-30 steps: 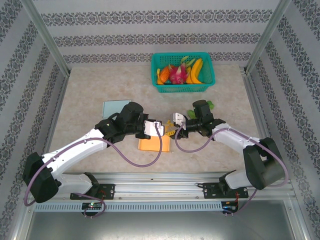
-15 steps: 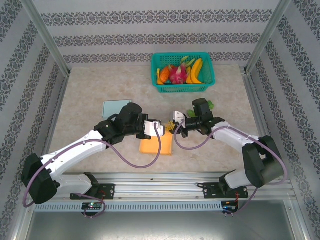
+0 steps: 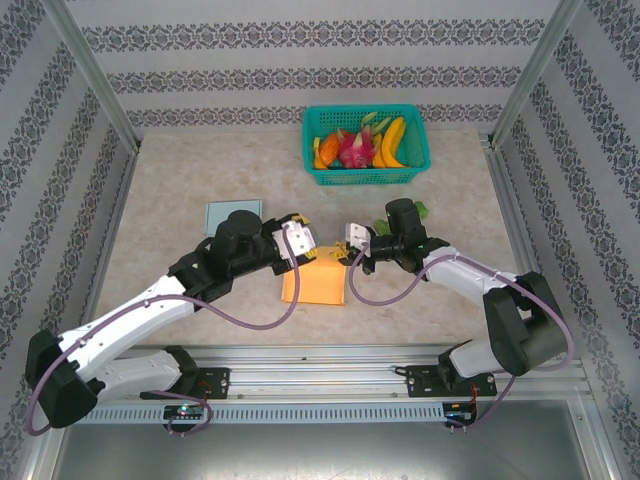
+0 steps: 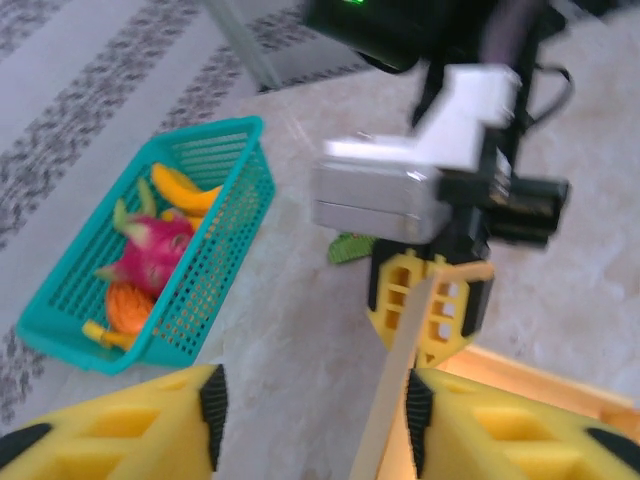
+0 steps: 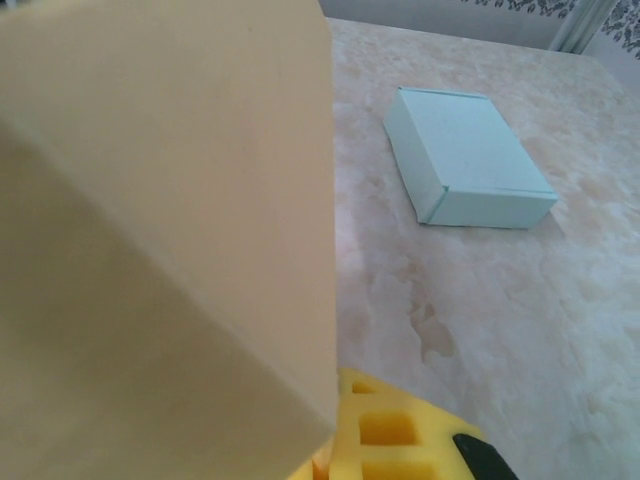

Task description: Fold the paper box

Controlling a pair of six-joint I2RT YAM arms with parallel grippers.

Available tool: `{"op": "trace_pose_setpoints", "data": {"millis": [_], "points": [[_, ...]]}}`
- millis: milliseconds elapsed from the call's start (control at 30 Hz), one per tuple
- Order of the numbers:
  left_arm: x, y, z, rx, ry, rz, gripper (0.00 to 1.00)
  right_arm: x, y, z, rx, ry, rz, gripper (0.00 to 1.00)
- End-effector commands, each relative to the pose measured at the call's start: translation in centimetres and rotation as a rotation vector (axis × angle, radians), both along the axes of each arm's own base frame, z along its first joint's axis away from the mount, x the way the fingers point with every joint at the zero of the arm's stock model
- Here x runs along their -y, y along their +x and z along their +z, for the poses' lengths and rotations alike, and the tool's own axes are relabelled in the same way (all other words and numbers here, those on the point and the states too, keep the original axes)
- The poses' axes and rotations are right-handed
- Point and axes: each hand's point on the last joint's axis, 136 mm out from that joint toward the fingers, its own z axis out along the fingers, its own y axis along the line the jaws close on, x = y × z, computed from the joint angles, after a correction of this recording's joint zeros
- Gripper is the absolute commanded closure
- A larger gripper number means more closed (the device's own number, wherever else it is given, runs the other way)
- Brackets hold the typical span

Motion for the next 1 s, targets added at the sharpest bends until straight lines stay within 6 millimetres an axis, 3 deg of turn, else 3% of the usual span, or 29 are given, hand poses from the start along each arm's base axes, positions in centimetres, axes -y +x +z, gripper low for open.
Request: {"op": "trace_pose_setpoints", "data": {"millis": [0, 200, 267, 333, 500, 767, 967], "points": [[-3.0, 2.3, 2.6, -0.157, -0.238, 0.296, 0.42, 0.1, 0.5, 0.7, 0.093, 0.031, -0.008, 1.00], [-10.1, 5.7, -1.6, -0.443, -0.446, 0.735, 0.39, 0.1, 0.3, 0.4, 0.133, 0.031, 0.006, 1.00], [-12.4, 6.2, -3.7, -0.566, -0.518, 0.902, 0.26, 0.1, 0.3, 0.0, 0.140, 0.024, 0.003, 1.00], [-13.5, 6.4, -5.1, -0.662, -0.608, 0.999, 0.21, 0.1, 0.4, -0.3, 0.137, 0.019, 0.004, 1.00], [-12.6, 6.6, -6.4, -0.844, -0.752, 1.089, 0.20, -0.1, 0.2, -0.5, 0.148, 0.016, 0.014, 0.99], [-8.9, 6.9, -10.4, -1.104, -0.693, 1.146, 0.23, -0.3, 0.2, -1.5, 0.149, -0.013, 0.010, 0.99], [-6.6, 6.2, -11.2, -1.172, -0.706, 1.119, 0.24, -0.3, 0.4, -1.8, 0.151, -0.023, 0.002, 0.99]]}}
